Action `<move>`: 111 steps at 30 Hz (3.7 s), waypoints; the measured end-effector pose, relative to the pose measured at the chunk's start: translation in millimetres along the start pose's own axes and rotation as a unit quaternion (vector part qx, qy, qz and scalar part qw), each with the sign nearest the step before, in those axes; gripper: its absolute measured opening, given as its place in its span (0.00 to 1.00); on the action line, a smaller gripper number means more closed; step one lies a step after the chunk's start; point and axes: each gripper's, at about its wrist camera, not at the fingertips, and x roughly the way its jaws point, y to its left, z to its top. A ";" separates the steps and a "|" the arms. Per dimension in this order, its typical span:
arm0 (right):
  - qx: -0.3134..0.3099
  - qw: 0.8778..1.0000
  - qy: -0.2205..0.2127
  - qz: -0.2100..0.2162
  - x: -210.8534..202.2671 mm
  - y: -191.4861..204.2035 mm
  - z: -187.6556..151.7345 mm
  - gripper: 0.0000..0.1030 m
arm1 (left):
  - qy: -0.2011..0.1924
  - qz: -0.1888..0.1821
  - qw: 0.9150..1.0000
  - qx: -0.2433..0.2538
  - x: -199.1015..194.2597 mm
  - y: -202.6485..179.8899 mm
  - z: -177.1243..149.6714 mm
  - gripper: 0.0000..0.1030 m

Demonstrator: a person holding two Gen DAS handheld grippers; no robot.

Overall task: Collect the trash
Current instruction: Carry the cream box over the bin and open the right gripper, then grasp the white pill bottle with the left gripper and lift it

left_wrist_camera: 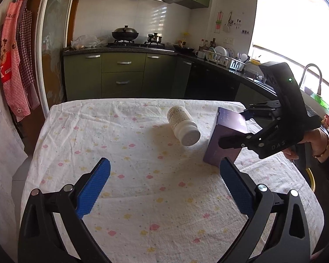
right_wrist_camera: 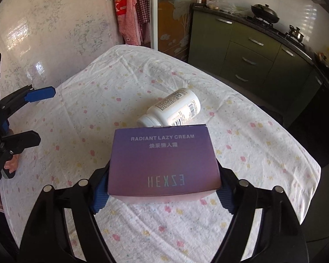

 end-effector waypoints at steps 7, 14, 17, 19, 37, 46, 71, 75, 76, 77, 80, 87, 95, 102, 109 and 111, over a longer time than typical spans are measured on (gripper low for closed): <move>0.041 0.999 -0.006 -0.017 -35.7 0.9 -23.7 0.72 | 0.004 -0.001 1.000 0.005 2.9 -2.1 -1.6 0.95; 0.071 0.996 -0.014 -0.048 -87.4 10.6 -61.3 0.72 | 0.000 0.003 1.000 0.019 3.7 -6.7 -3.3 0.95; 0.101 0.992 -0.017 -0.071 -117.4 3.4 -86.1 0.72 | 0.001 0.006 1.000 0.026 4.8 -9.4 -4.6 0.95; 0.129 0.987 -0.017 -0.094 -137.8 -7.4 -105.4 0.72 | 0.000 0.007 0.999 0.031 4.9 -11.5 -5.3 0.95; 0.393 0.881 0.048 -0.259 -200.2 -143.4 -295.9 0.72 | 0.005 0.013 0.999 0.048 7.4 -18.6 -7.5 0.95; 0.403 0.869 0.043 -0.285 -192.6 -151.0 -303.2 0.76 | 0.005 0.013 0.998 0.057 7.5 -20.8 -8.1 0.95; 0.296 0.930 -0.023 -0.217 -147.7 15.7 -246.3 0.83 | 0.124 0.081 0.989 0.019 100.3 -70.6 66.1 0.95; 0.303 0.929 -0.028 -0.209 -146.9 15.0 -251.3 0.83 | 0.127 0.115 0.985 0.033 130.7 -82.4 81.8 0.95; 0.305 0.929 -0.030 -0.205 -147.1 14.7 -252.3 0.83 | 0.129 0.118 0.984 0.034 137.6 -84.8 84.3 0.95; 0.307 0.929 -0.031 -0.203 -147.1 13.9 -253.0 0.83 | 0.133 0.120 0.983 0.033 144.1 -86.6 86.1 0.95; 0.307 0.930 -0.031 -0.198 -146.6 13.0 -253.8 0.83 | 0.142 0.127 0.981 0.029 160.8 -89.4 89.0 0.95; 0.303 0.934 -0.034 -0.189 -143.6 12.7 -249.8 0.83 | 0.150 0.134 0.979 0.022 177.9 -87.6 88.3 0.90; 0.300 0.936 -0.036 -0.181 -139.5 13.9 -244.6 0.83 | 0.168 0.121 0.978 0.004 185.5 -76.2 86.7 0.58; 0.299 0.936 -0.036 -0.179 -139.8 16.1 -243.0 0.83 | 0.185 0.106 0.977 -0.002 186.8 -69.3 83.5 0.46; 0.303 0.936 -0.035 -0.175 -139.2 16.6 -245.7 0.83 | 0.194 0.093 0.977 0.014 184.4 -70.1 82.5 0.45; 0.304 0.936 -0.034 -0.174 -139.2 16.8 -246.7 0.83 | 0.197 0.087 0.977 0.016 181.5 -70.8 81.7 0.45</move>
